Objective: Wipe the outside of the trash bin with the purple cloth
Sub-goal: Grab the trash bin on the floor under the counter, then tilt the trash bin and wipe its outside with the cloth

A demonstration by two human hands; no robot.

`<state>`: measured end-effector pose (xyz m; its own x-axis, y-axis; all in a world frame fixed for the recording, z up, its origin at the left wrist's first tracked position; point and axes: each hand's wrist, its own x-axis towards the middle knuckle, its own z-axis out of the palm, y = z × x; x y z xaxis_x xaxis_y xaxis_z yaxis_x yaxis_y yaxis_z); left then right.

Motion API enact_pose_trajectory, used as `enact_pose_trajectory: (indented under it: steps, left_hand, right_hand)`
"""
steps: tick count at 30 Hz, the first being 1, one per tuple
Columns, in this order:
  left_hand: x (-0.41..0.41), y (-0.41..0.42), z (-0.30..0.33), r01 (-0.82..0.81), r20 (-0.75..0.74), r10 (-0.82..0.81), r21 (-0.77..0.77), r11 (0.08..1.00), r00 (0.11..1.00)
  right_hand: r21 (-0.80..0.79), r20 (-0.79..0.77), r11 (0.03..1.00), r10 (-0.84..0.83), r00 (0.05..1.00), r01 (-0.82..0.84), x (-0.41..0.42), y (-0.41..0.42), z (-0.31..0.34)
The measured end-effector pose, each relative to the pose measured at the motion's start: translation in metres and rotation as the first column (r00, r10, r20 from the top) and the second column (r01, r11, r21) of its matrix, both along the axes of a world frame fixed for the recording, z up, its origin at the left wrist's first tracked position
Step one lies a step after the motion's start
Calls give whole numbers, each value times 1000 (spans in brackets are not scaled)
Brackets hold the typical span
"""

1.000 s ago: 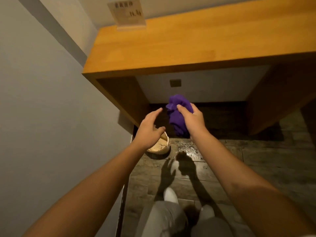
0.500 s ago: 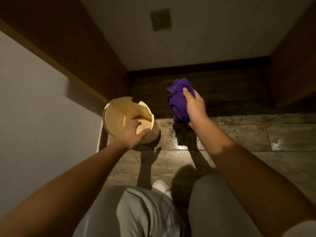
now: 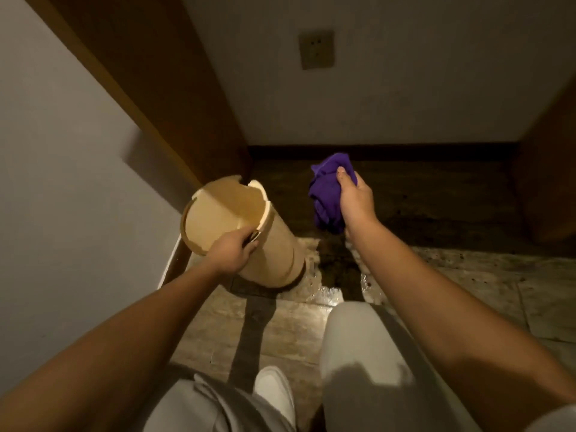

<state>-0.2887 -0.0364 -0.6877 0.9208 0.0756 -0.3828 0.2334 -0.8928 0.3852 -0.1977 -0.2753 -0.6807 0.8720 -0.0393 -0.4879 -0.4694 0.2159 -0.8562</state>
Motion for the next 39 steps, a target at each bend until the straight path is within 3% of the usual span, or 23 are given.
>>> enact_pose_trajectory:
  steps: [4,8,14,19,24,29,31,34,39]
  left_hand:
    - [5,13,47,-78,53,84,-119,990,995]
    - [15,10,64,-48,39,54,-141,989,998]
    - [28,-11,43,-49,1,52,-316,947,999]
    - [36,-31,29,-53,103,95,-356,933,990]
    - [37,-37,8,-109,241,212,-379,919,947]
    - [34,-22,-7,-109,353,264,-403,909,898]
    - [26,-13,-15,-140,322,299,-436,889,898]
    - [11,1,-22,-234,269,400,-490,840,876]
    - [10,-5,-23,-199,315,338,-399,895,887]
  right_hand:
    - [-19,190,999,36,981,-33,20,-16,64]
    - [-174,349,979,162,923,-106,28,-19,88]
    - [-269,196,937,282,939,-225,21,-15,24]
    - [-357,200,885,386,900,-300,7,2,-14]
    - [-607,364,787,399,842,-111,9,58,-13]
    - [-800,449,599,591,671,7,-20,96,-45]
    - [-794,446,606,514,732,58,-18,92,-69]
    - [-817,320,576,399,859,37,-16,65,-110]
    - [-817,105,573,251,962,-61,-21,5,-151]
